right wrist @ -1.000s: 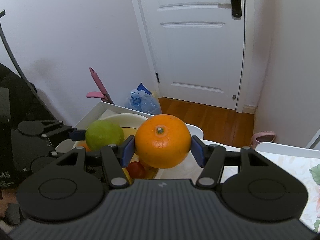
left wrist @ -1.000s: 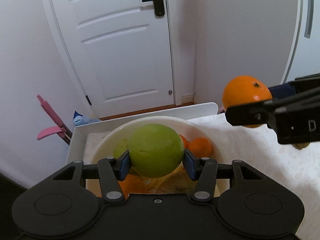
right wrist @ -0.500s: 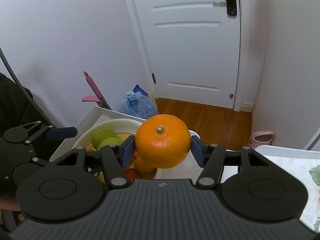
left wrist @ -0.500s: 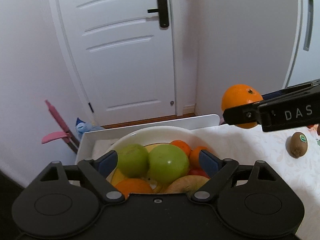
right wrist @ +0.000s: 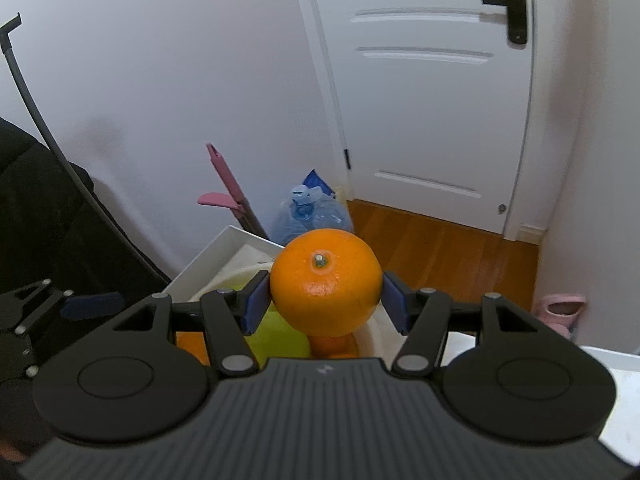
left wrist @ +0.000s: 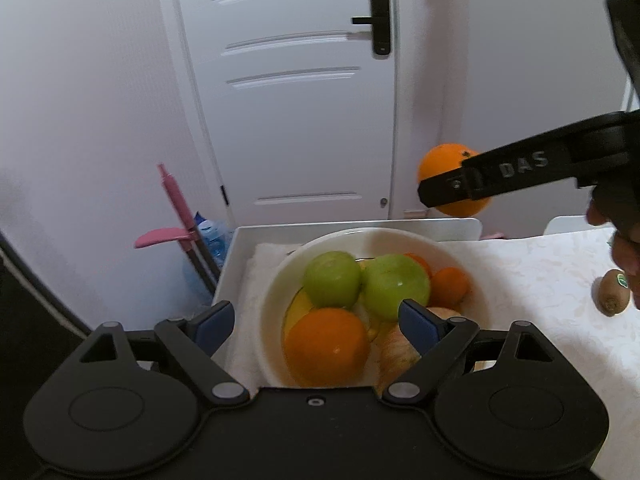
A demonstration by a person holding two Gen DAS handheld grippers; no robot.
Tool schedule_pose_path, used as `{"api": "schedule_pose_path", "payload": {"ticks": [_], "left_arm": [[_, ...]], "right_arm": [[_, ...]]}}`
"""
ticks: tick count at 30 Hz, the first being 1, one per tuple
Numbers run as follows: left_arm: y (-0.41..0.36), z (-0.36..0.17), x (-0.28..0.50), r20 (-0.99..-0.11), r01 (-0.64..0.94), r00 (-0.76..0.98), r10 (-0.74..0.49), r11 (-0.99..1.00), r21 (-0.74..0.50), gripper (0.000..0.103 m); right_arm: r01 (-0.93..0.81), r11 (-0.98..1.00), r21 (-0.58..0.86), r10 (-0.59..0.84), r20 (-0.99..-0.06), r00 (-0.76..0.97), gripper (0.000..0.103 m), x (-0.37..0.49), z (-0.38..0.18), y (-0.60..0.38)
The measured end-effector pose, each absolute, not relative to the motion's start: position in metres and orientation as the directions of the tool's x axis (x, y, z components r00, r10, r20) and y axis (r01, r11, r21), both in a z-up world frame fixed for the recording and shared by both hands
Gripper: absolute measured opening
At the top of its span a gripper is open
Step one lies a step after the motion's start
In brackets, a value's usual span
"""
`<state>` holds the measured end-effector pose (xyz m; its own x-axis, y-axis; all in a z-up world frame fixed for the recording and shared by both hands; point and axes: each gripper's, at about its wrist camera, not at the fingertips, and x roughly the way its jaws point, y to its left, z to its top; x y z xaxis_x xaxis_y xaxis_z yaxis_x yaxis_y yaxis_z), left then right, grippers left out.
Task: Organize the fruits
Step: 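Open the left tool releasing the green apple while the right tool releases the orange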
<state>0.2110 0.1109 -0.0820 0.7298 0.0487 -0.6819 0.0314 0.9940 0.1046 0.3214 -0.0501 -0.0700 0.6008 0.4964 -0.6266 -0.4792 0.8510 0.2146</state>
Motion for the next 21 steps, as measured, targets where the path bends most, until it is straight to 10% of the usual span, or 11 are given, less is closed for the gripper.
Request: {"api": "schedule_pose_path", "payload": {"ticks": [15, 18, 21], "left_arm": [[0.131, -0.089, 0.207, -0.698, -0.023, 0.712, 0.079, 0.996, 0.089, 0.092], [0.133, -0.09, 0.207, -0.701, -0.025, 0.709, 0.078, 0.996, 0.086, 0.092], [0.134, -0.092, 0.208, -0.704, -0.025, 0.706, 0.075, 0.996, 0.082, 0.092]], "right_arm": [[-0.486, 0.841, 0.235, 0.502, -0.675, 0.541, 0.077, 0.354, -0.118, -0.001], [-0.49, 0.839, 0.236, 0.511, -0.65, 0.563, 0.103, 0.349, -0.116, -0.001], [-0.477, 0.851, 0.22, 0.498, -0.629, 0.598, 0.103, 0.345, -0.112, -0.004]]}}
